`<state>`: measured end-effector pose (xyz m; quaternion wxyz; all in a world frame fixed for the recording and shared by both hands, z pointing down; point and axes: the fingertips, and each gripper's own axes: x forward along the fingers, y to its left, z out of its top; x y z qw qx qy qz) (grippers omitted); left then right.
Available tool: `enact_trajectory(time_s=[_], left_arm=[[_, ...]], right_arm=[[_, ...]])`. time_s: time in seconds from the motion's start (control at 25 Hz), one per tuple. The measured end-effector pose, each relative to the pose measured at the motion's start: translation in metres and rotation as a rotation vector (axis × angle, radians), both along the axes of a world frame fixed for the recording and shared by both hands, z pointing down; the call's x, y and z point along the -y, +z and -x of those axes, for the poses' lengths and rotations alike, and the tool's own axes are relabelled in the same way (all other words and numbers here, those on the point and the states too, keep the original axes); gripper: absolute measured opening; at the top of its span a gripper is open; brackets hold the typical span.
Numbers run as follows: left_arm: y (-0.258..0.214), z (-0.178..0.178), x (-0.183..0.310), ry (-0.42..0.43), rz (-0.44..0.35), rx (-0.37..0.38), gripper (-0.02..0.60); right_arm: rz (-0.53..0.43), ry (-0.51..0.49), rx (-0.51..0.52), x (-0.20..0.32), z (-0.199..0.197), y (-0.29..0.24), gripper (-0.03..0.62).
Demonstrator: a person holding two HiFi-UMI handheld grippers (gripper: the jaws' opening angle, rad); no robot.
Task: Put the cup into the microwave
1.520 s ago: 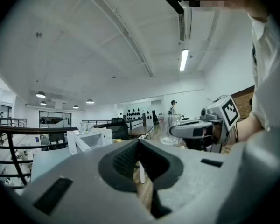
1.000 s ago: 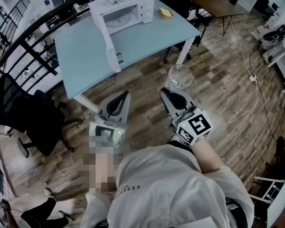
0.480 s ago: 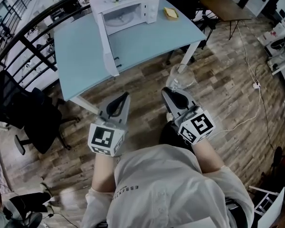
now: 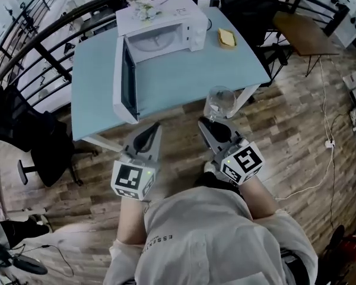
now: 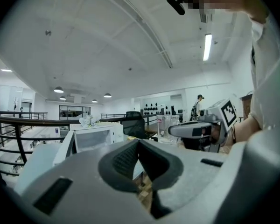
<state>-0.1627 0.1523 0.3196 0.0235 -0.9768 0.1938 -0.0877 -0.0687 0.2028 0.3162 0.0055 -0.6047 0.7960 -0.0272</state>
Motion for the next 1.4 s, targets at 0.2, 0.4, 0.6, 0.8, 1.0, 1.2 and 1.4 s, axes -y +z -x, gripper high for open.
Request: enact_trajectory(time_s=[0.2, 0.4, 0.6, 0.8, 1.0, 1.2, 1.4], left_arm=[[0.003, -0.072, 0.025, -0.076, 0.017, 0.004, 0.002], [0.003, -0.123, 0.045, -0.151, 0.033, -0.008, 0.002], [0.014, -0.143, 0.066, -0.206, 0.056, 0.018, 0.002], [0.022, -0.15, 0.095, -0.233, 0.052, 0.036, 0.002], [0.032, -0.154, 0.144, -0.267, 0.038, 0.04, 0.002], [0.044, -0.158, 0.204, -0.268, 0.03, 0.031, 0.002], [0.057, -0.156, 0.258, -0.284, 0.039, 0.047, 0.002]], right_arm=[[0.009, -0.108, -0.019, 0.027, -0.07, -0.002, 0.031], [0.022, -0.176, -0.034, 0.053, -0.125, 0.003, 0.031], [0.037, -0.236, -0.019, 0.083, -0.149, 0.013, 0.03], [0.062, -0.301, -0.003, 0.121, -0.153, 0.023, 0.029], [0.074, -0.374, -0.016, 0.171, -0.15, 0.031, 0.031], [0.083, -0.448, -0.041, 0.234, -0.143, 0.042, 0.031], [0.105, -0.498, -0.059, 0.292, -0.135, 0.061, 0.031]])
